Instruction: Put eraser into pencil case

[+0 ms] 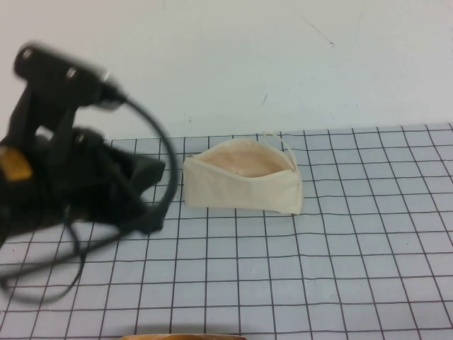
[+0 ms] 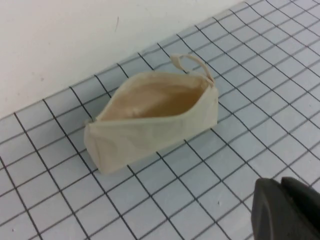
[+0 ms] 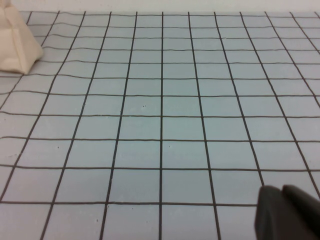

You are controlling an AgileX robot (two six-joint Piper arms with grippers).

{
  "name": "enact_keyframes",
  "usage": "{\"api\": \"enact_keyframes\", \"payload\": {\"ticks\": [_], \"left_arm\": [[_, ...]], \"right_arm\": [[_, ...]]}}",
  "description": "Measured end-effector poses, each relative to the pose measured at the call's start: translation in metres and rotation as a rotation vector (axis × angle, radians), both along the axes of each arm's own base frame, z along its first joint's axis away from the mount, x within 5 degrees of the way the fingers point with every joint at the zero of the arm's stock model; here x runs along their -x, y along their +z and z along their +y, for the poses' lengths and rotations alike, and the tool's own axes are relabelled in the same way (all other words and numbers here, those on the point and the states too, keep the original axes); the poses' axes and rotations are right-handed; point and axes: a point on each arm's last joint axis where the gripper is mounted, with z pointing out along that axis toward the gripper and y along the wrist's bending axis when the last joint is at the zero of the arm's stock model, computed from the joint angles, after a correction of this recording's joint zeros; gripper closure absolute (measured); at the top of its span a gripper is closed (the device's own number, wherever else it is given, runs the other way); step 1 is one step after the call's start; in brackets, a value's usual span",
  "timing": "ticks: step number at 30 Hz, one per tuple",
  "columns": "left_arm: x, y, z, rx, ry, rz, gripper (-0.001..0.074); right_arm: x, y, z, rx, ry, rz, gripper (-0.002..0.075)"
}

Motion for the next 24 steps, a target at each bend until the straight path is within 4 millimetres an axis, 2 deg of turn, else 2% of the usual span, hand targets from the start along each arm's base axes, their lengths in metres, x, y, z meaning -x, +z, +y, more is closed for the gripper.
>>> {"api": "enact_keyframes", "payload": {"ticks": [4, 9, 13, 17, 24], "left_arm": [[0.027, 0.000, 0.016, -0.072, -0.013, -0.016, 0.0736], [0.053, 0.004, 0.039, -0.112, 0.052, -0.031, 0.0736], [0.073, -0.006, 0.052, -0.112, 0.073, -0.118, 0.0736], [0.092, -0.036, 0.066, -0.060, 0.114, -0.238, 0.0736], [0.122, -0.098, 0.096, 0.063, 0.337, -0.373, 0.0736]], "right_arm": [[0.000, 0.000, 0.000, 0.000, 0.000, 0.000, 0.0727], [0.000, 0.000, 0.000, 0.002, 0.000, 0.000, 0.0727], [0.000, 0.000, 0.000, 0.002, 0.000, 0.000, 0.0727], [0.000, 0.000, 0.000, 0.002, 0.000, 0.000, 0.0727], [0.000, 0.000, 0.000, 0.002, 0.000, 0.000, 0.0727]]}}
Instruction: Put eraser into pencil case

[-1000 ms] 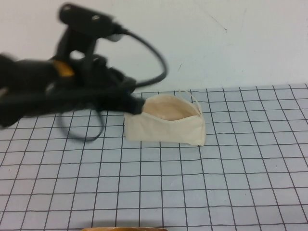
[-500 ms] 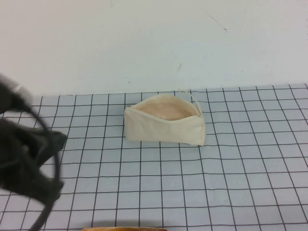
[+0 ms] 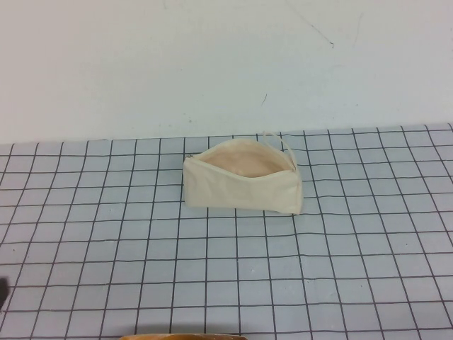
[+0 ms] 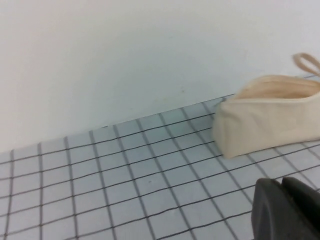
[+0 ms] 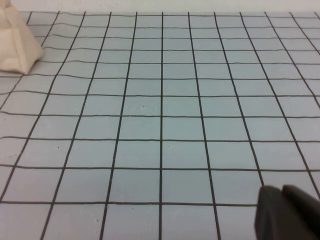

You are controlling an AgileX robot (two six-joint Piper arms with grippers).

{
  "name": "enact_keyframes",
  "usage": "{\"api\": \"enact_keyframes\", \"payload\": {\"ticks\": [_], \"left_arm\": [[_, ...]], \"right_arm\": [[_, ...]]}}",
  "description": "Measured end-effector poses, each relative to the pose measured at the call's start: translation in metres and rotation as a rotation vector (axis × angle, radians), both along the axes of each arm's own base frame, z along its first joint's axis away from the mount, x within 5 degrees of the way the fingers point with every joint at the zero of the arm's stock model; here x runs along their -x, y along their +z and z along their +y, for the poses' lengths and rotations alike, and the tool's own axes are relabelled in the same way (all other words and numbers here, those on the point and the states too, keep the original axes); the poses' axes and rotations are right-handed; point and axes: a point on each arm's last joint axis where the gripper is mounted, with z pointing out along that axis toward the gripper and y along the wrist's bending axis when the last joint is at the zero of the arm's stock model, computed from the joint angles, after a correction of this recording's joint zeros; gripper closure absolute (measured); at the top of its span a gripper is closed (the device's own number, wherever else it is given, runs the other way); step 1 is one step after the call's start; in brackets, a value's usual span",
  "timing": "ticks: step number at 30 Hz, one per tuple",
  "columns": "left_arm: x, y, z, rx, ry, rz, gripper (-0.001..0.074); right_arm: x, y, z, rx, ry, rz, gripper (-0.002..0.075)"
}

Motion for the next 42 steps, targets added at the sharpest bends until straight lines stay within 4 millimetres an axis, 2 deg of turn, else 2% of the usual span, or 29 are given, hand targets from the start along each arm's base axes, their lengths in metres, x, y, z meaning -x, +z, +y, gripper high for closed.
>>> {"api": "enact_keyframes", "payload": {"ticks": [7, 13, 24, 42], "left_arm": [[0.019, -0.053, 0.018, 0.063, 0.222, -0.018, 0.0736], [0.023, -0.079, 0.023, 0.104, 0.305, -0.011, 0.0736], [0.026, -0.092, 0.019, 0.056, 0.242, 0.124, 0.0736], [0.027, -0.093, 0.019, 0.056, 0.242, 0.140, 0.0736]], "right_arm": [[0.000, 0.000, 0.000, 0.000, 0.000, 0.000, 0.0727], [0.000, 0.000, 0.000, 0.000, 0.000, 0.000, 0.0727], [0.000, 0.000, 0.000, 0.000, 0.000, 0.000, 0.0727], [0.000, 0.000, 0.000, 0.000, 0.000, 0.000, 0.0727]]}}
